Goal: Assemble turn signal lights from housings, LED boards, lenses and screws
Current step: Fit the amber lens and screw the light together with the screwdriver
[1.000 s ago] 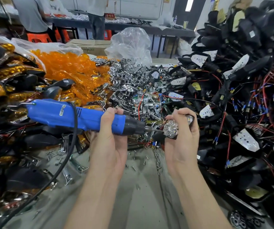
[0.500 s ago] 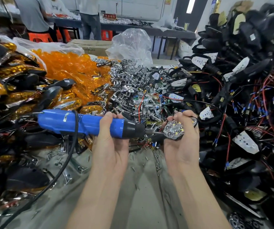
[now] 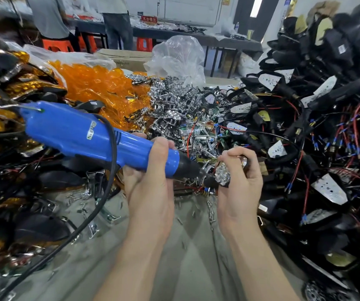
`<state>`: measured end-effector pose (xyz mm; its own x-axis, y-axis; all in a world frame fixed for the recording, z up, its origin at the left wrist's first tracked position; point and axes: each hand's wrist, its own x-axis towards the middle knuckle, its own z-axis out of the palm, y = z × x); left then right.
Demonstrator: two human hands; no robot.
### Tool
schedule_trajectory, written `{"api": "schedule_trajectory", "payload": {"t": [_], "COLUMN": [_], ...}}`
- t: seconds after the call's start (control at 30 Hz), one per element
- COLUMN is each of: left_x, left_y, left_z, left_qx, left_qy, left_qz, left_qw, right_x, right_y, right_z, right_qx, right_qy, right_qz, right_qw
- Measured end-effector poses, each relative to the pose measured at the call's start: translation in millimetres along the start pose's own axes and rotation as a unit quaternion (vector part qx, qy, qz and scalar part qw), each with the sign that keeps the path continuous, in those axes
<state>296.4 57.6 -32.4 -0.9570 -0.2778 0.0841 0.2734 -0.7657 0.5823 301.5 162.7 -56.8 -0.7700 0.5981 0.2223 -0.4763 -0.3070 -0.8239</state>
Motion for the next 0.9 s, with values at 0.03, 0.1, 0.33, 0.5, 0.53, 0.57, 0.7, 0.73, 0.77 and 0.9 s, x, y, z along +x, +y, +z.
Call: {"api": "schedule_trajectory", "payload": {"t": [0.03,0.1,0.33,0.5,0.53,0.57,0.7,0.73,0.77,0.9], "left_x": [-2,-5,5,12,12,12,13,13,13,12], "left_y": [-1,-2,-7,-11,-12,-12,-14,-14,-15,-16], "left_z": [2,3,-7,-14,-15,-16,-19,-19,-19,-18], "left_qx": [0.002,0.004,-0.027,-0.089,-0.098,-0.106,-0.129,-0.137,-0.144,-0.175], "left_qy": [-0.004,-0.009,0.022,0.057,0.062,0.066,0.078,0.084,0.091,0.121], "left_qz": [0.008,0.014,-0.044,-0.097,-0.107,-0.118,-0.150,-0.158,-0.169,-0.204], "left_qw": [1.000,1.000,0.998,0.990,0.987,0.985,0.977,0.974,0.971,0.956], "right_x": [0,-1,0,2,2,2,5,6,6,7], "right_y": [1,2,-1,-2,-2,-2,-2,-3,-3,-3], "right_z": [-1,-2,-5,-6,-7,-8,-11,-12,-12,-12], "right_qx": [-0.003,-0.006,0.076,0.131,0.138,0.147,0.207,0.221,0.238,0.296], "right_qy": [0.003,0.012,0.016,0.010,0.009,0.012,0.023,0.018,0.012,0.015], "right_qz": [-0.002,0.000,0.045,0.058,0.062,0.068,0.094,0.095,0.096,0.114], "right_qw": [1.000,1.000,0.996,0.990,0.988,0.987,0.974,0.970,0.967,0.948]}}
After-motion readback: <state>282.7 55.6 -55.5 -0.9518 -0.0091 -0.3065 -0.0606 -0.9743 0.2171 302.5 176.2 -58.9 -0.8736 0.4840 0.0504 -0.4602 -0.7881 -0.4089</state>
